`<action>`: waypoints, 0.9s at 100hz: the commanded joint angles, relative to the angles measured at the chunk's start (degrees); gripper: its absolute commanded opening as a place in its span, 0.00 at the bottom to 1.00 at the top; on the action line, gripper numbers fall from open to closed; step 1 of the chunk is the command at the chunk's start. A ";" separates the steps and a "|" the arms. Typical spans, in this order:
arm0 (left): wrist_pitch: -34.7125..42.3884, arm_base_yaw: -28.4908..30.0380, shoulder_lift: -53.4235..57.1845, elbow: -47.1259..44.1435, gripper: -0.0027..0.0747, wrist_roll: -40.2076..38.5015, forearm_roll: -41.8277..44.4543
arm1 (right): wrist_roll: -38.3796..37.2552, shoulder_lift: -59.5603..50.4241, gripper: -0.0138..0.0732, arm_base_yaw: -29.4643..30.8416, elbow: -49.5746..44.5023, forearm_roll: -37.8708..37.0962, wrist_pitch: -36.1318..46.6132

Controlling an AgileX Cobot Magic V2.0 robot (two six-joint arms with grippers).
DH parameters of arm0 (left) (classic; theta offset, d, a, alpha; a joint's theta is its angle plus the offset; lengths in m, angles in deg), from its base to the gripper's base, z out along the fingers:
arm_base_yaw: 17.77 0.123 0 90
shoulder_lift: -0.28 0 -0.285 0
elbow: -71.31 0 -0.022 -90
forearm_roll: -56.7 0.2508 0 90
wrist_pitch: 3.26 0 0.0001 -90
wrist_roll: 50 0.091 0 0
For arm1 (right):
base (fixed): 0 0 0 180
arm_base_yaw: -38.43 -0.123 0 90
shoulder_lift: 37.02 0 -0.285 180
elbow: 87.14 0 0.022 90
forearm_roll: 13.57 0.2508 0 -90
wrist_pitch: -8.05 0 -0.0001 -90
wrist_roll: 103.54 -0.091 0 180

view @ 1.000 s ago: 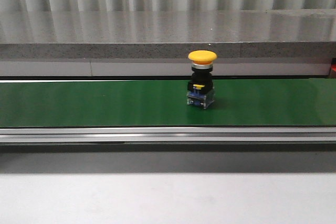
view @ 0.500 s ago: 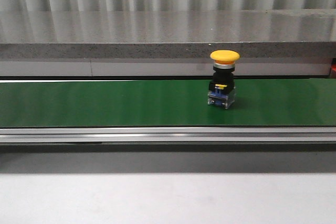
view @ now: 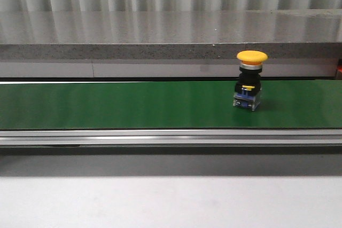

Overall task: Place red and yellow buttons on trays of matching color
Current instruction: 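Grasp the yellow button at the belt's end with the right gripper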

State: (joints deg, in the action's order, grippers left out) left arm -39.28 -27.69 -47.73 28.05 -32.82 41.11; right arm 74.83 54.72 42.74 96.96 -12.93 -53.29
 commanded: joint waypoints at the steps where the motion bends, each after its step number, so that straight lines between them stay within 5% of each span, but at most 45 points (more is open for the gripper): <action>1: 3.76 -0.51 -0.01 1.44 0.01 -0.04 -1.14 | -0.13 -2.47 0.82 -2.86 1.27 0.37 -0.15; 35: 3.76 -0.51 -0.01 1.44 0.01 -0.04 -1.14 | 4.57 -1.16 0.82 -12.36 1.27 3.28 -5.90; 90: 3.76 -0.51 -0.01 1.44 0.01 -0.04 -1.14 | 13.10 7.85 0.82 -13.73 1.27 10.19 -5.02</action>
State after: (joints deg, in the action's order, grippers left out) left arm -39.28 -27.69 -47.73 28.05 -32.82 41.11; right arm 86.88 63.37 29.11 96.87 -3.74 -60.27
